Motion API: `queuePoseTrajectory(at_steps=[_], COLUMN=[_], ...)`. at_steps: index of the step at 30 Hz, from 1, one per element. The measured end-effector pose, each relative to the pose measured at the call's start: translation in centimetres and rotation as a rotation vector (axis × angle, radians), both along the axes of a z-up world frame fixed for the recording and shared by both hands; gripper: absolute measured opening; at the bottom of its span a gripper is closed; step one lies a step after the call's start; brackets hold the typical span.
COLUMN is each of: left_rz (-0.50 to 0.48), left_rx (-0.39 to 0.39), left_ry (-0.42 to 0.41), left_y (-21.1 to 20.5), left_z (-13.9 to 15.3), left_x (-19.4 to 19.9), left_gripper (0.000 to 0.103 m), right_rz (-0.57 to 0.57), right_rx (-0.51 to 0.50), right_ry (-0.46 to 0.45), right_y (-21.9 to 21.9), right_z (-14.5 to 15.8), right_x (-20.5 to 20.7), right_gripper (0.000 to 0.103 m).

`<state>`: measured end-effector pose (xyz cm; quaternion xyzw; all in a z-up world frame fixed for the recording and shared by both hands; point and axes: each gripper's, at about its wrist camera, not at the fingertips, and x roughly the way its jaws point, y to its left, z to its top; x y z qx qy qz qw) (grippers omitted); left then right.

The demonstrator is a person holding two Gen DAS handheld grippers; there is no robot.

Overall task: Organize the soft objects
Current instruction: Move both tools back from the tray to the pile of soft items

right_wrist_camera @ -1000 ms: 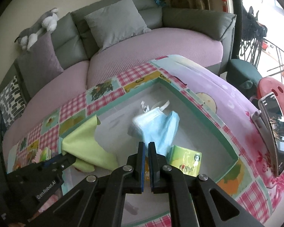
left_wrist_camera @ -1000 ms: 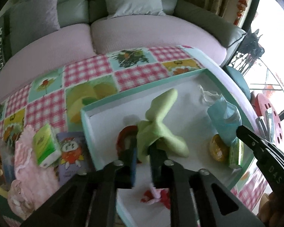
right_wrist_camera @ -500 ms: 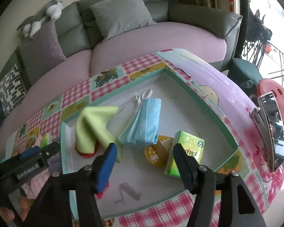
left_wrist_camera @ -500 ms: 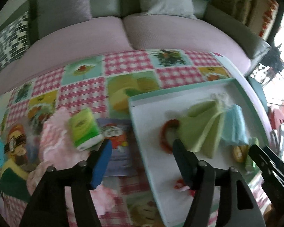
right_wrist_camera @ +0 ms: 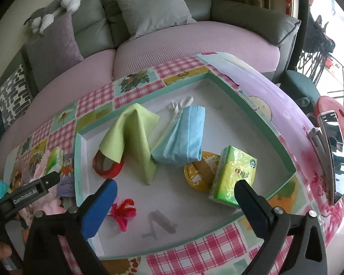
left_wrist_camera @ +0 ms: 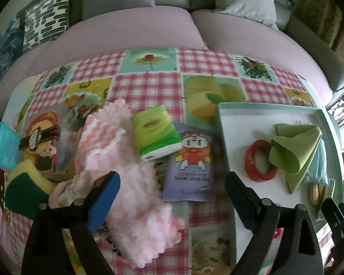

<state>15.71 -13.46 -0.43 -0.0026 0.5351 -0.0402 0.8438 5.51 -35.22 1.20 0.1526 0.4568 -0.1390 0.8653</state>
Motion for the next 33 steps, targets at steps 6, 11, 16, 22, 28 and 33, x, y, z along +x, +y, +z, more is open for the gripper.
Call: queuePoseTrajectory(at_steps=[6, 11, 16, 22, 28, 33], left_rz=[0.018, 0.026, 0.033, 0.026, 0.032, 0.054], left_rx=[0.007, 0.009, 0.005, -0.021, -0.044, -0.071], left_ry=[-0.015, -0.031, -0.063, -0.096, -0.136, -0.174], left_y=[1.2, 1.9, 3.0, 3.7, 4.5, 6.2], left_z=[0.5, 1.0, 2.0, 3.2, 4.5, 5.7], left_x=[-1.0, -1.9, -2.6, -3.6, -4.6, -5.5], left_gripper=[0.092, 0.092, 0.092, 0.093, 0.093, 0.093], right_rz=[0.02, 0.028, 0.036, 0.037, 0.084, 0.142], right_rx=[-0.021, -0.019, -0.007, 0.014, 0.017, 0.014], right_ry=[-0.004, -0.029, -0.059, -0.099, -0.078, -0.064], right_y=[1.1, 2.0, 2.9, 3.6, 5.1, 7.3], right_z=[0.2, 0.6, 1.2, 1.6, 1.6, 1.7], right_x=[-0.2, -0.5, -0.6, -0.9, -0.8, -0.4], right_gripper=[0.103, 0.103, 0.103, 0.103, 0.103, 0.103])
